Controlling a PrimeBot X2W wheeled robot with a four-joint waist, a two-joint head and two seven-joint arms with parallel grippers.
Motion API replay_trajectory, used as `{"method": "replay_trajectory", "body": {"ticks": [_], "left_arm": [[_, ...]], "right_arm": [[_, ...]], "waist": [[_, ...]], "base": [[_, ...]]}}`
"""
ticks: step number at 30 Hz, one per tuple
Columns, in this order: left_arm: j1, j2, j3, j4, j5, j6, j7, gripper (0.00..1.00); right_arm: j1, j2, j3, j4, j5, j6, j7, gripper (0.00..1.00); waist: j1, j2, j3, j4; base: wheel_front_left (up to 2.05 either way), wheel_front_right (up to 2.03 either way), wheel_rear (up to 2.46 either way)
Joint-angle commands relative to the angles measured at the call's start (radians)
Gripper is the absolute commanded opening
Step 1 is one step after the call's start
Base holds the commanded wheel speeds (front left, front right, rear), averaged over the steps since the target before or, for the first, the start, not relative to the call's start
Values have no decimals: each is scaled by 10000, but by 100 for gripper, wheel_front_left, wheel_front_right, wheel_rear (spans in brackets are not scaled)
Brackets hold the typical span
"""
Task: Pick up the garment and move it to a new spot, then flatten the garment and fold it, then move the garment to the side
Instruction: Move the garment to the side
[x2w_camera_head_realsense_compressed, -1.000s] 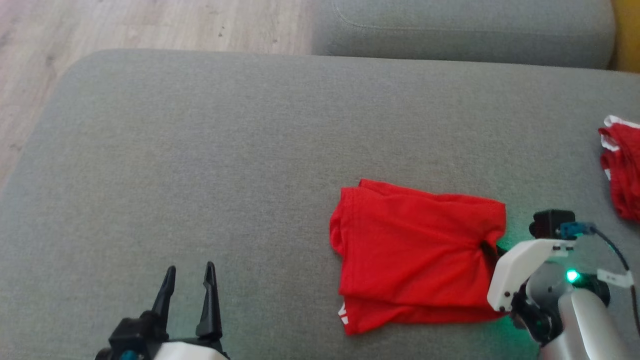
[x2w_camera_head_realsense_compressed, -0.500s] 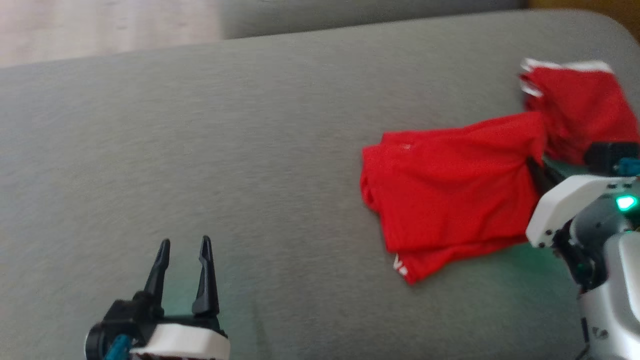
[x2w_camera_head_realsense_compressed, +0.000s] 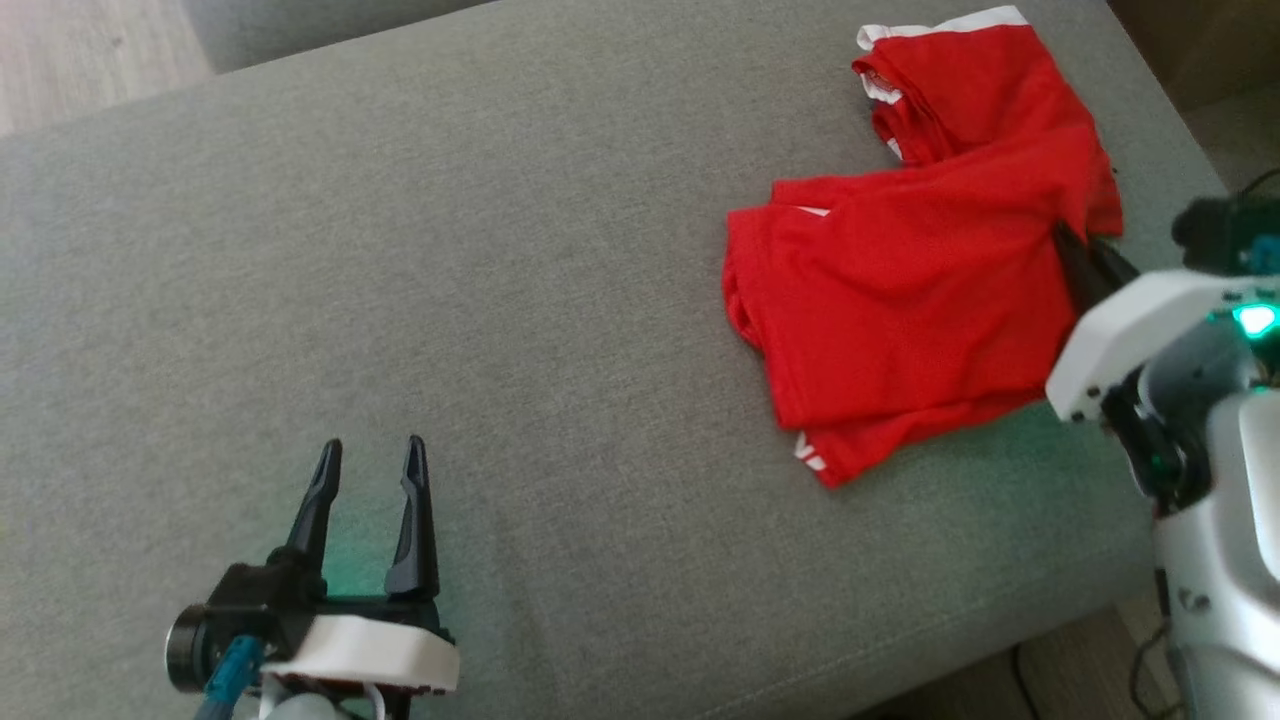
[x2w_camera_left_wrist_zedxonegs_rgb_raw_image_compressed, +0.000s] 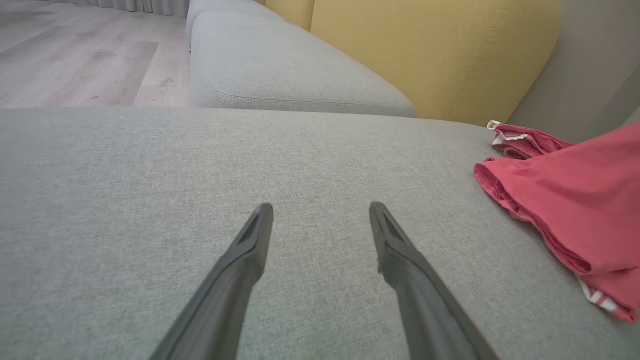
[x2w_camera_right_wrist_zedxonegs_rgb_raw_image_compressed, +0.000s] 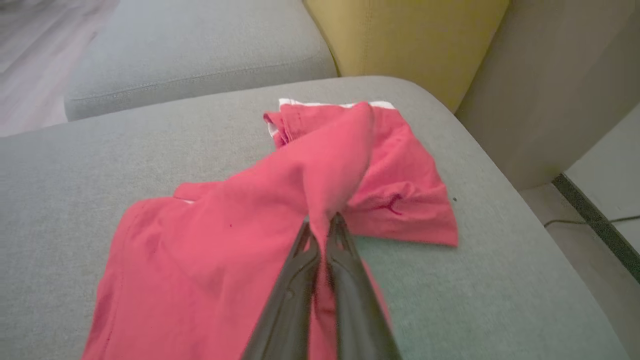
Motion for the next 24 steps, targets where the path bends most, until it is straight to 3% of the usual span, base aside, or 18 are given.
{"method": "replay_trajectory", "body": {"ticks": [1,10,23,24], "left_arm": [[-330,195,304,-265,88,-35,-8,100],[-170,141,275,-211,29,11,-48,100],[-247,29,138,-142,70,-74,-111,100],[-268,30,132,-134,77,-77,-113,100]], "right_arm": [[-594,-42,224,-344,-36,-7,-68,0],[-2265,-449,363,696,-174,-7,276,0],[-3546,-2237,-1080,1660,-867,-7,343,0],[-3521,-2258,-1201,1782,-998,-7,330,28]], "waist": [[-2,0,-71,127],[-2,0,-255,934],[-2,0,14,1689],[-2,0,49,1706]], "base": [[0,0,0],[0,0,0],[0,0,0],[0,0,0]]}}
